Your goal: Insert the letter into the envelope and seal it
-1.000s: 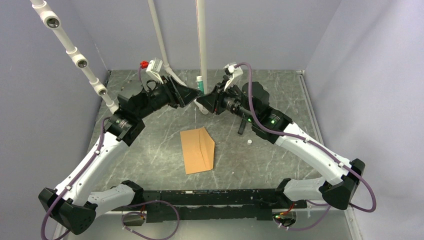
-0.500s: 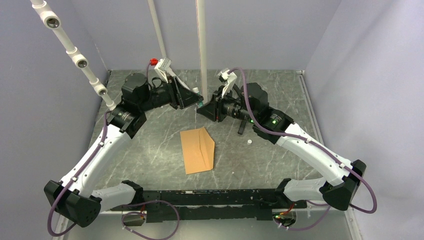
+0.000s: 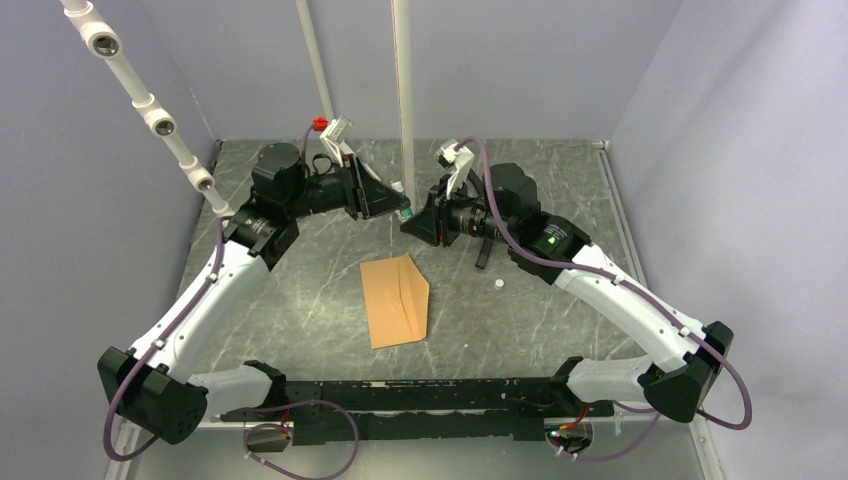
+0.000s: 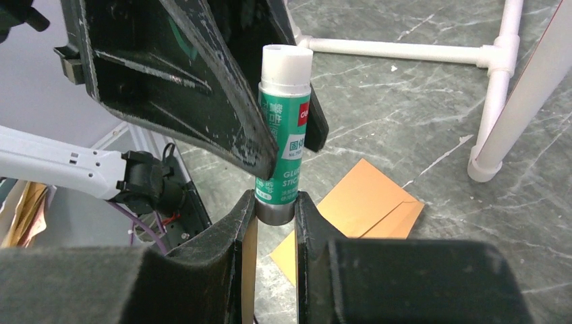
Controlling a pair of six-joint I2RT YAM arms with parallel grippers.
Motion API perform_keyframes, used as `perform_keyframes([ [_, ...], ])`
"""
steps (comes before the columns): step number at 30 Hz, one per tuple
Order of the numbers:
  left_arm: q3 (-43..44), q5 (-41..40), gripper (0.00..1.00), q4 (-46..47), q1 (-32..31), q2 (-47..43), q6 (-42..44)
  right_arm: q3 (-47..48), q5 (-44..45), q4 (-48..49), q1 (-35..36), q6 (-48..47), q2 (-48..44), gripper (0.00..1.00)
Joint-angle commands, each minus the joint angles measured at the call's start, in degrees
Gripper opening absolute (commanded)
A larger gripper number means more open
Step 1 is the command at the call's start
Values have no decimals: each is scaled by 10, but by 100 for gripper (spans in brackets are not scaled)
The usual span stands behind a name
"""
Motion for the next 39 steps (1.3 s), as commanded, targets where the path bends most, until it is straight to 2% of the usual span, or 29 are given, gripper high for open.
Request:
perform_keyframes([
  [1, 6, 35, 39, 30, -3, 3, -6, 20, -20, 34, -5, 0, -11, 0],
  [2, 4, 37, 39, 38, -3, 4, -9, 20, -24, 34, -8, 2, -11, 0],
  [6, 8, 69, 5, 66, -3, 9, 0, 19, -46, 37, -20, 15, -11, 0],
  [7, 12, 74, 3, 63, -3, 9, 7, 17, -58, 41, -26, 22, -13, 0],
  [11, 10, 118, 3, 99, -3, -3, 32, -2, -190, 100, -88, 87, -29, 0],
  [13, 2, 142, 2, 136, -2, -15, 37, -14, -282, 161, -123, 146, -34, 0],
  [16, -2, 164, 2, 183, -3, -31, 35, -24, -370, 263, -144, 231, -39, 0],
  [21, -9, 182, 3, 287, -3, -36, -13, -34, -428, 387, -145, 346, -42, 0],
  [23, -15, 157, 2, 321, -3, -36, -46, -26, -405, 380, -150, 370, -41, 0],
  [24, -18, 135, 2, 331, -3, -37, -56, -14, -378, 330, -154, 349, -39, 17],
  [25, -22, 100, 2, 330, -3, -39, -65, -1, -342, 272, -156, 315, -37, 38],
  [26, -26, 57, 2, 319, -3, -42, -75, 10, -297, 208, -156, 275, -38, 56],
  [27, -33, 15, 2, 315, -3, -44, -94, 13, -251, 162, -157, 242, -42, 71],
  [29, -49, -49, 2, 323, -3, -44, -138, -9, -180, 143, -157, 205, -62, 85],
  [31, -56, -83, 2, 322, -3, -42, -181, -43, -134, 167, -157, 173, -90, 88],
  [34, -58, -113, 2, 326, -3, -35, -246, -71, -107, 201, -155, 120, -108, 85],
  [39, -30, -100, 2, 297, -3, -13, -301, -89, -66, 280, -132, 25, -125, 81],
])
